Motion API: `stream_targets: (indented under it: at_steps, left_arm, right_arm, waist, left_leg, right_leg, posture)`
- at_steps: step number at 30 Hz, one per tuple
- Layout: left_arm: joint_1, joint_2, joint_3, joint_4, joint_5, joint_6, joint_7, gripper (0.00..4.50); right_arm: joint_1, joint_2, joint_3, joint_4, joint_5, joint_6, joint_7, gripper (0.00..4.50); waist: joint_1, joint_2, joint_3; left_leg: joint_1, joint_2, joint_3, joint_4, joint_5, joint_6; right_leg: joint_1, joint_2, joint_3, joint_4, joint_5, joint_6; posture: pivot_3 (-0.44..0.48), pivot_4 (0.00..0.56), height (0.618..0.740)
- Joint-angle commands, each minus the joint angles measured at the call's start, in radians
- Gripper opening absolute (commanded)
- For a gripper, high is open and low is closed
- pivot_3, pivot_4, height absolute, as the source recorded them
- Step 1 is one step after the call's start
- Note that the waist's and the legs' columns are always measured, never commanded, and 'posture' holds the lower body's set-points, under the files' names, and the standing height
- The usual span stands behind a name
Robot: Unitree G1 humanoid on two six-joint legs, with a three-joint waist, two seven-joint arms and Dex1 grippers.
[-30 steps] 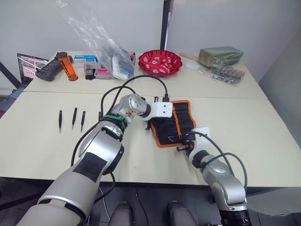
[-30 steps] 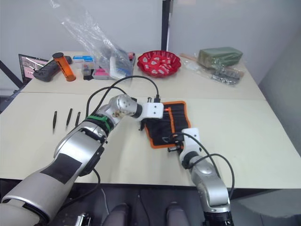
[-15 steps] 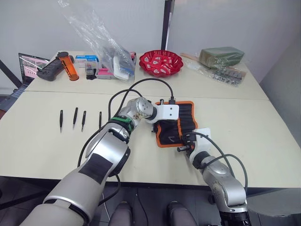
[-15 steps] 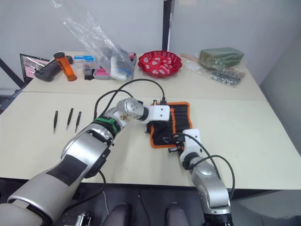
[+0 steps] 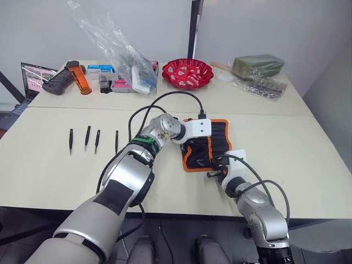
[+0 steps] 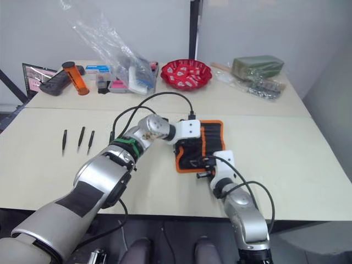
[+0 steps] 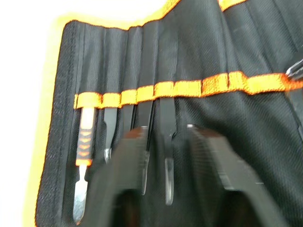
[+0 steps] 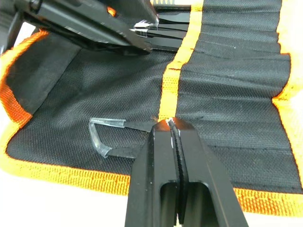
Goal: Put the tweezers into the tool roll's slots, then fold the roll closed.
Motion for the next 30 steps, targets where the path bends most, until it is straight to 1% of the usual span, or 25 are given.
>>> stream_targets:
  at_steps: [1,4,6,10,16,19,24,27,30]
  left_arm:
    - [-0.031,0.049,0.033,-0.022,-0.035,0.013,-0.031,2.99]
    - [-0.027,0.105,0.054,-0.028,-0.052,0.013,-0.056,4.0]
    - [-0.023,0.142,0.067,-0.03,-0.062,0.017,-0.058,4.49]
    - [-0.027,0.215,0.127,-0.035,-0.11,0.047,-0.055,4.49]
    - [-0.015,0.297,0.259,-0.058,-0.252,0.137,-0.163,4.49]
    - [0.017,0.34,0.303,-0.085,-0.3,0.173,-0.188,4.49]
    - [0.095,0.39,0.334,-0.153,-0.354,0.234,-0.226,4.49]
    - [0.183,0.425,0.356,-0.261,-0.414,0.294,-0.297,4.49]
    - [0.306,0.461,0.384,-0.45,-0.495,0.376,-0.37,4.49]
  right_arm:
    - [0.049,-0.017,0.022,0.116,-0.008,0.058,0.01,0.0]
    - [0.04,-0.024,0.02,0.126,-0.009,0.056,0.02,0.0]
    - [0.035,-0.028,0.021,0.133,-0.011,0.054,0.027,0.0]
    - [0.02,-0.04,0.016,0.145,-0.011,0.052,0.041,0.0]
    - [-0.002,-0.068,0.0,0.14,-0.017,0.045,0.053,0.0]
    - [-0.009,-0.086,-0.012,0.081,-0.007,0.082,0.053,0.0]
    - [-0.012,-0.126,-0.034,-0.077,0.022,0.189,0.054,0.0]
    - [-0.024,-0.167,-0.073,-0.176,0.049,0.268,0.058,0.0]
    - [-0.043,-0.197,-0.099,-0.231,0.076,0.329,0.066,0.0]
  waist:
    - [-0.001,0.0,0.0]
    - [-0.002,0.0,0.0]
    - [-0.002,0.0,0.0]
    - [-0.003,0.0,0.0]
    - [-0.004,0.0,0.0]
    - [-0.005,0.0,0.0]
    - [0.002,0.0,0.0]
    - [0.005,0.001,0.0]
    - [0.001,0.001,0.0]
  left_leg:
    - [0.0,0.0,0.0,0.0,0.0,0.0]
    - [0.0,0.0,0.0,0.0,0.0,0.0]
    - [0.001,0.0,0.0,0.0,0.0,0.0]
    - [0.001,0.0,0.0,0.0,0.0,0.0]
    - [0.001,0.0,0.0,0.0,0.0,-0.001]
    - [0.001,0.0,0.0,0.001,0.001,-0.001]
    - [0.001,0.0,-0.001,0.001,0.001,-0.001]
    - [-0.002,0.0,-0.002,0.001,0.0,-0.001]
    - [-0.004,0.0,-0.004,0.0,0.001,-0.001]
  right_leg:
    - [0.0,0.0,0.0,0.0,0.0,0.0]
    - [0.0,0.0,0.0,0.0,0.0,0.0]
    - [0.0,0.0,0.0,0.001,0.0,0.0]
    - [0.0,0.0,0.0,0.001,0.0,0.0]
    - [0.0,0.0,0.0,0.001,0.0,0.0]
    - [0.0,0.0,0.0,0.002,0.0,0.0]
    - [0.0,0.0,0.0,0.003,0.0,-0.001]
    - [-0.001,0.0,-0.001,0.003,0.001,-0.001]
    - [-0.003,0.0,-0.003,0.003,0.001,-0.002]
  posture:
    - [0.0,0.15,0.735]
    - [0.0,0.15,0.735]
    - [0.0,0.15,0.735]
    - [0.0,0.15,0.735]
    - [0.0,0.15,0.735]
    - [0.0,0.15,0.735]
    - [0.0,0.15,0.735]
    - [0.0,0.15,0.735]
    - [0.0,0.15,0.735]
